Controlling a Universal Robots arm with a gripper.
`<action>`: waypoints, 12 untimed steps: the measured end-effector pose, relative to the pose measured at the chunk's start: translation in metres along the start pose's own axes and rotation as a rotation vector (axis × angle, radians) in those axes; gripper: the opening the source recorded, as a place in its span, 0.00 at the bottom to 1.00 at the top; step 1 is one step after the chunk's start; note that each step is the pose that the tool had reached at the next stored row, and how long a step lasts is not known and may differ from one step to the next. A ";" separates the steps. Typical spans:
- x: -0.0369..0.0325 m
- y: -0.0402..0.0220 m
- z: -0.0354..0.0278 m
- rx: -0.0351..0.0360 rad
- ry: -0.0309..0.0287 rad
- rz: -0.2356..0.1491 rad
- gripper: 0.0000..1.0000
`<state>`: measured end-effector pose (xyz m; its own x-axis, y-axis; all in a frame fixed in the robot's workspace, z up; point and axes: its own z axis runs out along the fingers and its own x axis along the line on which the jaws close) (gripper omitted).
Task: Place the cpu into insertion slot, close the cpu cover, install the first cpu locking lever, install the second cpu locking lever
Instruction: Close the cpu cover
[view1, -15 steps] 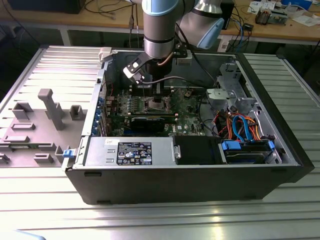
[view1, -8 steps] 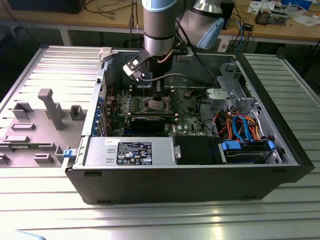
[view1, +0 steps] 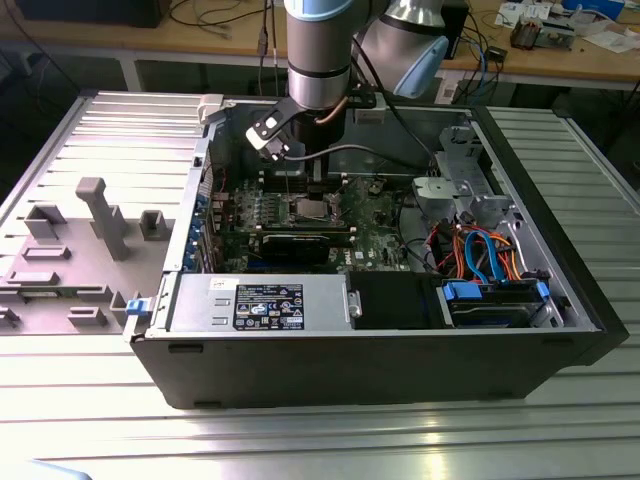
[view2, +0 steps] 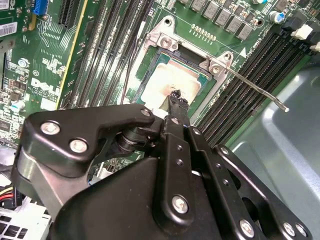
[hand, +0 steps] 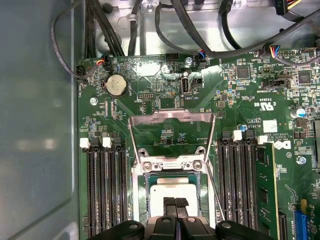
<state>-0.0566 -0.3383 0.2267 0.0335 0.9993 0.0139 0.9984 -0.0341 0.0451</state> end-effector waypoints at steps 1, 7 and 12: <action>0.0000 0.0000 0.0000 0.0000 0.0000 0.000 0.11; 0.0001 0.0003 -0.0081 0.0000 -0.0001 0.000 0.11; 0.0003 0.0013 -0.0216 0.0010 -0.0002 -0.003 0.11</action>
<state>-0.0563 -0.3384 0.2484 0.0302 0.9995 0.0135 0.9986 -0.0308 0.0441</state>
